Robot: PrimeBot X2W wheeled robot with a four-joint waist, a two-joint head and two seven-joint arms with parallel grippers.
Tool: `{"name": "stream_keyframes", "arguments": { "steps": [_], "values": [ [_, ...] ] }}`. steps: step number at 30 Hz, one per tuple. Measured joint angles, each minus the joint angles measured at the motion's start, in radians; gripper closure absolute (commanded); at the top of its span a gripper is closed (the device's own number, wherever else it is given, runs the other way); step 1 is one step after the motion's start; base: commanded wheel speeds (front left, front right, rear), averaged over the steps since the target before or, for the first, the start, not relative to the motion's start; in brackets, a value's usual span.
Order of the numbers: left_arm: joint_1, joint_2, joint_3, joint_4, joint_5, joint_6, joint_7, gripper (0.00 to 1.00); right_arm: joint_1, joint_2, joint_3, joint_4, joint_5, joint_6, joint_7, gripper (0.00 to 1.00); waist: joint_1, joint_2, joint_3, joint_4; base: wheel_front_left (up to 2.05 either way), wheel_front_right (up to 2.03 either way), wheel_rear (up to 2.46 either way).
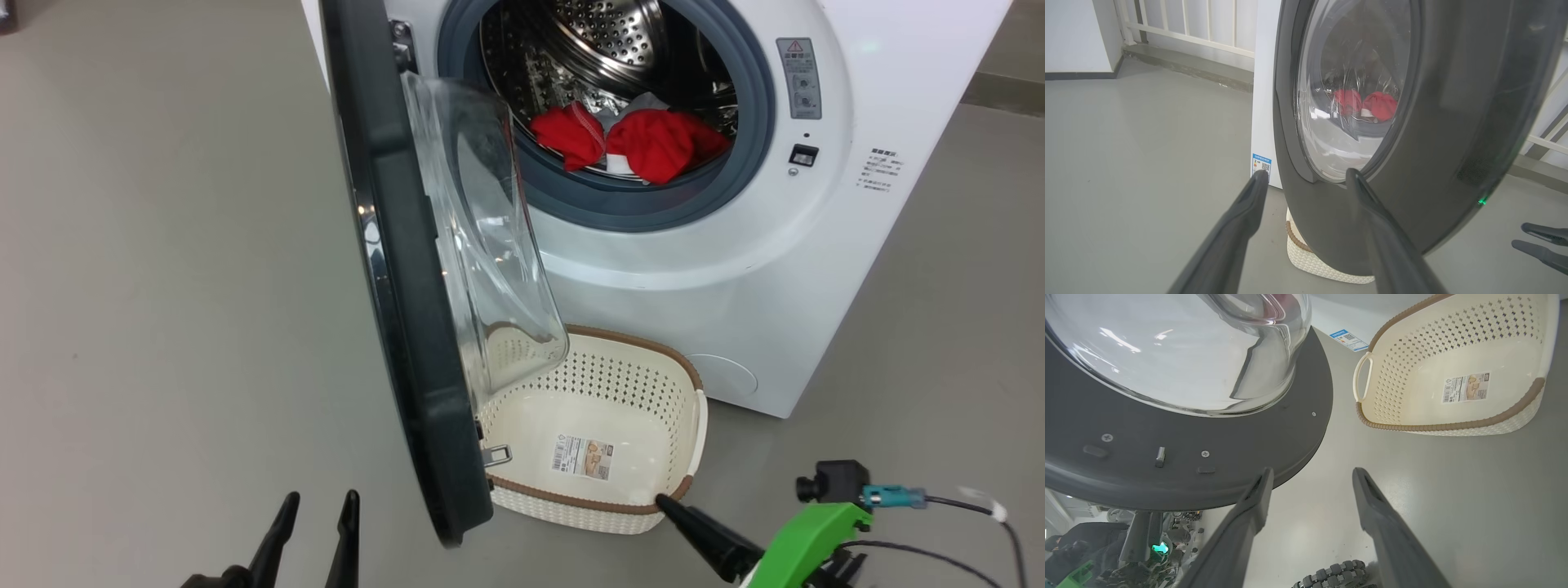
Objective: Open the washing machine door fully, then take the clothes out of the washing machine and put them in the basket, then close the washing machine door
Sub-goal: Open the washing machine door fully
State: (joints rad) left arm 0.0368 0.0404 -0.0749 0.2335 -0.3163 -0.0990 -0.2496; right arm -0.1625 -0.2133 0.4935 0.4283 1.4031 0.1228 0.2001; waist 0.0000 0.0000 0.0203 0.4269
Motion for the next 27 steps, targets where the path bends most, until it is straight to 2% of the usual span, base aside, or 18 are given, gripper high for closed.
{"name": "stream_keyframes", "arguments": {
  "steps": [9, 13, 14, 19, 23, 27],
  "values": [
    [0.005, 0.000, 0.005, 0.004, 0.000, -0.008, 0.000, 0.00, -0.011, -0.088, 0.141, 0.060, -0.225, 0.000, -0.383, 0.00, 0.0000, 0.0000, 0.000, -0.017, 0.00, 0.00, 0.00],
    [0.005, 0.000, 0.007, 0.007, 0.000, -0.008, 0.000, 0.00, -0.045, -0.105, 0.174, 0.095, -0.328, 0.000, -0.447, 0.00, 0.0000, 0.0000, -0.001, -0.021, 0.00, 0.00, 0.00],
    [0.005, 0.000, 0.008, 0.007, 0.000, -0.008, 0.000, 0.00, -0.051, -0.105, 0.164, 0.099, -0.364, 0.000, -0.448, 0.00, 0.0000, 0.0000, 0.000, -0.022, 0.00, 0.00, 0.00],
    [0.005, 0.000, 0.012, 0.007, 0.000, -0.008, 0.000, 0.00, -0.045, -0.085, -0.011, 0.044, -0.606, 0.000, -0.448, 0.00, 0.0000, 0.0000, 0.007, -0.024, 0.00, 0.00, 0.00],
    [0.005, 0.000, 0.017, 0.007, 0.000, -0.008, 0.000, 0.00, 0.003, -0.036, -0.154, -0.028, -0.817, 0.000, -0.450, 0.00, 0.0000, 0.0000, 0.009, -0.020, 0.00, 0.00, 0.00],
    [0.005, 0.000, 0.022, -0.002, 0.006, -0.008, 0.000, 0.00, 0.083, 0.019, -0.261, -0.088, -0.959, 0.001, -0.451, 0.00, 0.0000, 0.0000, 0.009, -0.014, 0.00, 0.00, 0.00]
  ]
}}
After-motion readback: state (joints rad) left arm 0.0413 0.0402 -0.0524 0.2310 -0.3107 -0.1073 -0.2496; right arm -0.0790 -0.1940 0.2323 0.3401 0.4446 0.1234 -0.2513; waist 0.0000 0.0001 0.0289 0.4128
